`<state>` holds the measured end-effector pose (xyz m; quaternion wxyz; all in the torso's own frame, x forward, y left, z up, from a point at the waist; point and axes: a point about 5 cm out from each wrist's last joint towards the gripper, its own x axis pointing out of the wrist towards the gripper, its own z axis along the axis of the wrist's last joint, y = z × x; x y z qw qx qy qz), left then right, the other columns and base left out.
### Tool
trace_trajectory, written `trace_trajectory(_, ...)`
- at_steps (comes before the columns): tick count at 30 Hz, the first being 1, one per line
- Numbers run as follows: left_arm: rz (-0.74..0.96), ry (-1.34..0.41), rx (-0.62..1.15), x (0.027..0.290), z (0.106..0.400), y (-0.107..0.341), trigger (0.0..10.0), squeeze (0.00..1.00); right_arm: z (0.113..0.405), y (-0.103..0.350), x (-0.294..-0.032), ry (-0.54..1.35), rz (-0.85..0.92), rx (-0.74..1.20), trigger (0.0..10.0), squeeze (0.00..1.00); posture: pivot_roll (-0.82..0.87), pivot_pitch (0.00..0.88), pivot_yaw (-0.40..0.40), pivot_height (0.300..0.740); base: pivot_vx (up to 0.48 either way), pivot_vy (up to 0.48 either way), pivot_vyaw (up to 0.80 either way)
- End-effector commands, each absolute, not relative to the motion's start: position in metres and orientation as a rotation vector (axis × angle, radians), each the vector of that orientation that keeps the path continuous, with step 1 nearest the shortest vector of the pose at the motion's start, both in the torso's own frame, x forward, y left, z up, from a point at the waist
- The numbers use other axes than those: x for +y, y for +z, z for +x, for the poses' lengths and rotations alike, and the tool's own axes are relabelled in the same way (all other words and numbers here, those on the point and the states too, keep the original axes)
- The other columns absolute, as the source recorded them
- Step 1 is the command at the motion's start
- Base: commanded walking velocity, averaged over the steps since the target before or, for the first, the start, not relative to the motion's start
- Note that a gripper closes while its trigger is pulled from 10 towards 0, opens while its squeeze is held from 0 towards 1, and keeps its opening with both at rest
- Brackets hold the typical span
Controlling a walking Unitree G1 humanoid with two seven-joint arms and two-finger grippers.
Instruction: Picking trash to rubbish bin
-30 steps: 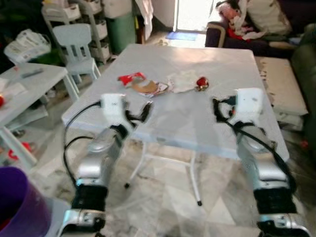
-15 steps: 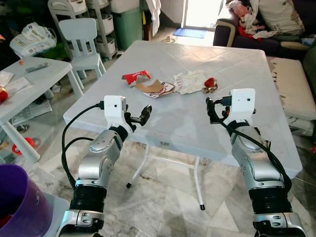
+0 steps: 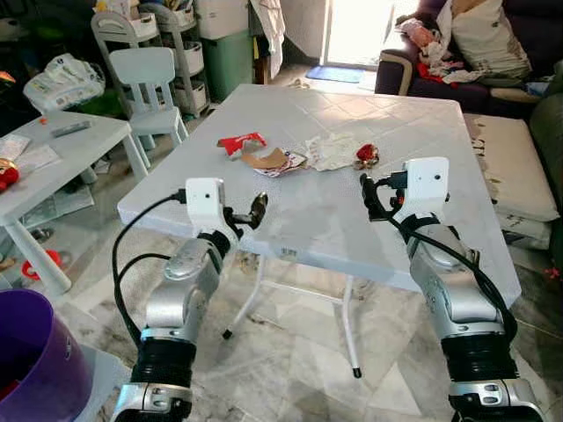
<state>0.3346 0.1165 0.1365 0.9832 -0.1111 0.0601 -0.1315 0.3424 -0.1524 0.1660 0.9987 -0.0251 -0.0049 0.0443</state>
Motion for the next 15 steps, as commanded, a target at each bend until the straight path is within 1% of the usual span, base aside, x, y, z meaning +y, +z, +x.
trace_trajectory(1,-0.208,-0.256,0.101,0.1171,0.3347,0.1424,10.0,0.0,0.3433,0.1723,-0.1482,0.109,-0.047,-0.03,10.0,0.0,0.01,0.0,-0.017,0.74,0.0,0.0,0.0)
trace_trajectory(3,-0.232,-0.238,0.101,0.1165,0.3348,0.1422,10.0,0.0,0.3429,0.1717,-0.1471,0.116,-0.047,-0.028,10.0,0.0,0.0,0.0,-0.018,0.74,0.0,0.0,0.0)
trace_trajectory(5,-0.236,-0.234,0.104,0.1167,0.3352,0.1424,10.0,0.0,0.3428,0.1719,-0.1466,0.119,-0.048,-0.028,10.0,0.0,0.0,0.0,-0.018,0.74,0.0,-0.283,0.0)
trace_trajectory(9,-0.243,-0.227,0.106,0.1177,0.3358,0.1429,10.0,0.0,0.3429,0.1719,-0.1464,0.123,-0.047,-0.028,10.0,0.0,0.0,0.0,-0.017,0.74,0.0,-0.373,0.0)
trace_trajectory(15,-0.253,-0.208,0.11,0.121,0.3367,0.143,10.0,0.0,0.3428,0.1718,-0.1458,0.128,-0.046,-0.028,10.0,0.0,0.0,0.0,-0.017,0.74,0.0,-0.433,0.0)
